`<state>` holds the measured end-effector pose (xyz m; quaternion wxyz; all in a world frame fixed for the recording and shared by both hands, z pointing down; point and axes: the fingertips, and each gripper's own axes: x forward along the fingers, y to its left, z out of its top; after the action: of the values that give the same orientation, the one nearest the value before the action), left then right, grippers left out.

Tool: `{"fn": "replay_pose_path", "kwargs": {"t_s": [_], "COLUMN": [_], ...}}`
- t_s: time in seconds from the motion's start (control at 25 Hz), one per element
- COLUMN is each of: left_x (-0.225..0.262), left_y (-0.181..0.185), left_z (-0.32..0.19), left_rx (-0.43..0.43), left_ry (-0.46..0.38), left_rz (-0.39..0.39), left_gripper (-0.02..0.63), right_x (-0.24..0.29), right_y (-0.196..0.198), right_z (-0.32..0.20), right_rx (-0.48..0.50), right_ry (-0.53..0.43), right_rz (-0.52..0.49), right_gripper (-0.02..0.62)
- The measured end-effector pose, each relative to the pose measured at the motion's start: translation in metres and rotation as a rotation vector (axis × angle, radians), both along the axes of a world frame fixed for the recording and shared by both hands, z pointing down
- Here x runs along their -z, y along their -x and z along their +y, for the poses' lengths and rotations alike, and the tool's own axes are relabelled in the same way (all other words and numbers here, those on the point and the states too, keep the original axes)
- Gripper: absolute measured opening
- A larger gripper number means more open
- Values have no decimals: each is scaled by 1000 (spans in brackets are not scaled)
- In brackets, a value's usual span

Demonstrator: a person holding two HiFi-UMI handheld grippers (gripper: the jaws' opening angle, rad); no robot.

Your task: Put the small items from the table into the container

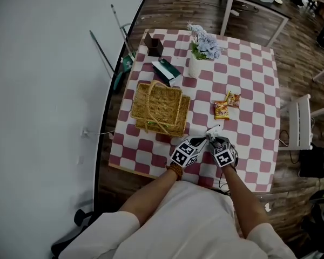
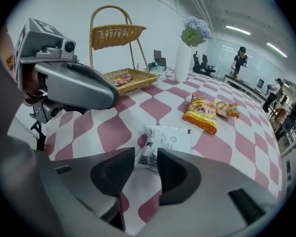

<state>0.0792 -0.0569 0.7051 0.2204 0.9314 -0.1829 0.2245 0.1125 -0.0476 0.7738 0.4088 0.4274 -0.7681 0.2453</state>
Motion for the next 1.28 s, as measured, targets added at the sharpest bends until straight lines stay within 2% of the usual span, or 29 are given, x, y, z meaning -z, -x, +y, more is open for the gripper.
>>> {"fn": "replay_pose_path", "kwargs": {"t_s": [0.2, 0.36, 0.44, 0.56, 0.8, 1.16, 1.28], "left_x": [-1, 1, 2, 7, 46, 140, 181], "left_y": [-2, -4, -3, -2, -3, -4, -4], "left_z": [-2, -1, -1, 0, -8, -9, -3], "left_rx": [7, 4, 5, 9, 22, 38, 26], "left_ry": [8, 4, 1, -6, -67, -199, -275], "left_rz": [-1, 1, 3, 6, 48, 192, 225], "left_gripper": [28, 28, 28, 28, 28, 28, 28], "right_x": [-7, -8, -6, 4, 62, 174, 219], "right_y": [-1, 0, -1, -3, -9, -15, -14], "right_z": [0, 1, 1, 0, -11, -18, -11], "right_rx": [4, 21, 16, -4, -63, -114, -136], "right_ry": [10, 7, 1, -27, -141, -361, -441], "right_rz": [10, 30, 32, 12, -70, -211, -267], "right_gripper": [155, 116, 67, 57, 52, 52, 52]}}
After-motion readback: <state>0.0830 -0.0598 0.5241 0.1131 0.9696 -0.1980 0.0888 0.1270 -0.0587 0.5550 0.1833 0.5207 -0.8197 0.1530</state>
